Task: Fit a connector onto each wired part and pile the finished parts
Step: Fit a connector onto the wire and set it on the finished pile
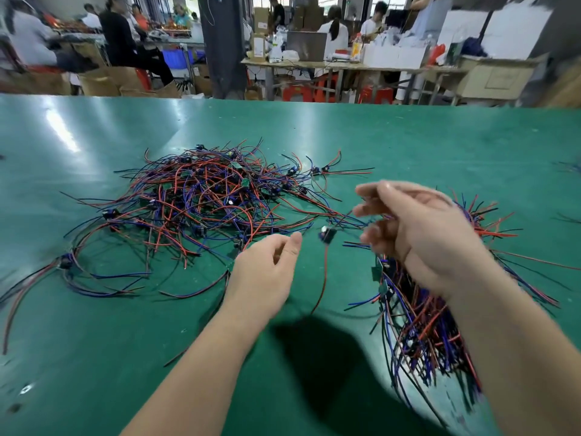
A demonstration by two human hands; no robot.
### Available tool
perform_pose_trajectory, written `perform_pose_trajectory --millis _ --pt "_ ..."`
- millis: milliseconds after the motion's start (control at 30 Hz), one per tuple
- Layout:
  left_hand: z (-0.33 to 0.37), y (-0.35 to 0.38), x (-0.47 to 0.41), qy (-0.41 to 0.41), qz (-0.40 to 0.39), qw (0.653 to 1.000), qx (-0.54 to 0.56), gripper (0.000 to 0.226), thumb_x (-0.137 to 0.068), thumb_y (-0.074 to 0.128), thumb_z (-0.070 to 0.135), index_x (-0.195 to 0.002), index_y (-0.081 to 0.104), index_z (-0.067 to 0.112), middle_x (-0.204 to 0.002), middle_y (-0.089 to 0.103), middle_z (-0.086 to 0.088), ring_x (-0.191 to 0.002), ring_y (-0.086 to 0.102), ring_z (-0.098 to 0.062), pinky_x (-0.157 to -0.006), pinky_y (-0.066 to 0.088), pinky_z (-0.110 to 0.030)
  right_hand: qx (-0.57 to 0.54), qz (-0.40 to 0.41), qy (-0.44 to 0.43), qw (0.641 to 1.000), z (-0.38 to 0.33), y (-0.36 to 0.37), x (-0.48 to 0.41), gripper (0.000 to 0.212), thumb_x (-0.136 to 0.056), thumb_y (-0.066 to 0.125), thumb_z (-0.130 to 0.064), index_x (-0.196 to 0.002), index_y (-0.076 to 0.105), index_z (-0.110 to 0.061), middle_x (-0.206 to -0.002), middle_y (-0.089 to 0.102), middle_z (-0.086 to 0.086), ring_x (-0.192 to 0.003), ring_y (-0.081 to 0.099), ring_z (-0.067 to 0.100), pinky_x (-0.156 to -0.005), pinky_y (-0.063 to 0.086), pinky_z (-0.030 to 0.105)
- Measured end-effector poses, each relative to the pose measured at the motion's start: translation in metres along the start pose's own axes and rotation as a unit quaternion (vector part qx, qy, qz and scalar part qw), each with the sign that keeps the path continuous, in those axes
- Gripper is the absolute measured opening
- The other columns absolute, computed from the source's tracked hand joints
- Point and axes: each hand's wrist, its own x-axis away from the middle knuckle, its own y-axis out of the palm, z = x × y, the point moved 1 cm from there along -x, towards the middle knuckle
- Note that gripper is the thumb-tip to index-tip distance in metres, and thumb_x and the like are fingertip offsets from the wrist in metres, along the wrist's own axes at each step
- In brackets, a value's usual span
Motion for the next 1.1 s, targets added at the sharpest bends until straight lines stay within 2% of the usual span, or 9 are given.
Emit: perform_pose_trajectory --millis 67,133,300,400,567,700,867,1000,1100 --pt "-0.009 -0.008 -0.006 0.036 0.052 0.980 -0.186 0.032 -0.094 0.048 0.047 -0.113 0.063 0.025 -0.110 0.061 0.008 -0.104 0.052 -0.021 -0.091 0.042 -0.032 0.036 -0.002 0.009 0.999 -0.024 0.001 -0.023 0.025 -0.100 0.046 -0.024 -0.088 0.067 -0.014 -0.071 0.070 0.001 -0.046 0.059 0.014 -0.042 0.044 0.018" --pt "-0.019 -0.012 -0.009 -0.007 0.070 0.959 -0.275 0.038 -0.091 0.053 0.040 -0.127 0.052 0.029 -0.129 0.047 0.000 -0.116 0.041 -0.026 -0.097 0.035 -0.038 0.065 0.012 0.000 0.998 -0.047 0.003 -0.053 0.021 -0.099 0.048 -0.023 -0.093 0.065 -0.012 -0.073 0.070 0.001 -0.049 0.061 0.014 -0.044 0.045 0.020" --pt "-0.034 -0.019 -0.012 -0.106 0.027 0.931 -0.348 0.053 -0.086 0.049 0.015 -0.135 0.038 0.033 -0.131 0.042 -0.005 -0.117 0.036 -0.029 -0.097 0.032 -0.039 0.120 0.012 -0.002 0.993 -0.065 0.001 -0.123 0.017 -0.096 0.054 -0.021 -0.113 0.060 -0.020 -0.104 0.067 0.003 -0.072 0.068 0.019 -0.055 0.048 0.024" --pt "-0.037 -0.023 -0.016 -0.091 0.031 0.947 -0.307 0.050 -0.090 0.051 0.010 -0.136 0.039 0.027 -0.119 0.053 -0.007 -0.111 0.045 -0.030 -0.089 0.038 -0.038 0.200 -0.010 0.043 0.979 -0.052 -0.005 -0.136 0.030 -0.092 0.061 -0.016 -0.122 0.058 -0.014 -0.114 0.063 0.005 -0.079 0.069 0.021 -0.065 0.052 0.028" --pt "-0.029 -0.025 -0.019 -0.004 0.112 0.978 -0.176 0.049 -0.088 0.065 0.011 -0.133 0.047 0.015 -0.114 0.059 -0.010 -0.109 0.051 -0.029 -0.093 0.039 -0.036 0.234 -0.014 0.072 0.970 -0.023 -0.007 -0.123 0.019 -0.092 0.059 -0.009 -0.111 0.060 -0.011 -0.114 0.064 0.010 -0.071 0.068 0.021 -0.062 0.050 0.028" --pt "-0.012 -0.027 -0.015 0.121 0.204 0.969 -0.077 0.044 -0.084 0.070 0.008 -0.125 0.056 0.011 -0.099 0.061 -0.001 -0.098 0.056 -0.025 -0.085 0.034 -0.016 0.189 -0.068 0.104 0.974 -0.009 -0.006 -0.085 0.019 -0.093 0.058 -0.009 -0.109 0.062 -0.001 -0.100 0.069 0.014 -0.069 0.068 0.021 -0.055 0.054 0.022" --pt "0.003 -0.021 -0.002 0.249 0.268 0.930 -0.008 0.048 -0.082 0.072 0.008 -0.126 0.055 0.012 -0.105 0.060 0.008 -0.084 0.058 -0.016 -0.086 0.044 -0.020 0.106 -0.224 0.150 0.957 0.017 0.005 -0.025 0.021 -0.086 0.060 -0.014 -0.102 0.067 -0.003 -0.087 0.072 0.013 -0.066 0.068 0.020 -0.056 0.054 0.021" --pt "0.005 -0.014 0.002 0.281 0.236 0.927 0.079 0.060 -0.078 0.077 0.012 -0.129 0.049 0.023 -0.104 0.064 0.005 -0.082 0.060 -0.004 -0.080 0.051 -0.022 0.110 -0.225 0.119 0.961 0.042 0.014 -0.002 0.017 -0.091 0.056 -0.013 -0.104 0.067 -0.011 -0.089 0.073 0.006 -0.074 0.069 0.017 -0.064 0.052 0.021" --pt "0.008 -0.008 0.007 0.270 0.151 0.938 0.159 0.069 -0.073 0.080 0.017 -0.129 0.047 0.036 -0.096 0.067 0.008 -0.085 0.067 -0.007 -0.075 0.055 -0.021 -0.044 -0.173 0.096 0.979 0.053 0.023 0.004 0.022 -0.080 0.060 -0.026 -0.096 0.068 -0.013 -0.085 0.071 0.004 -0.069 0.066 0.014 -0.060 0.049 0.020"
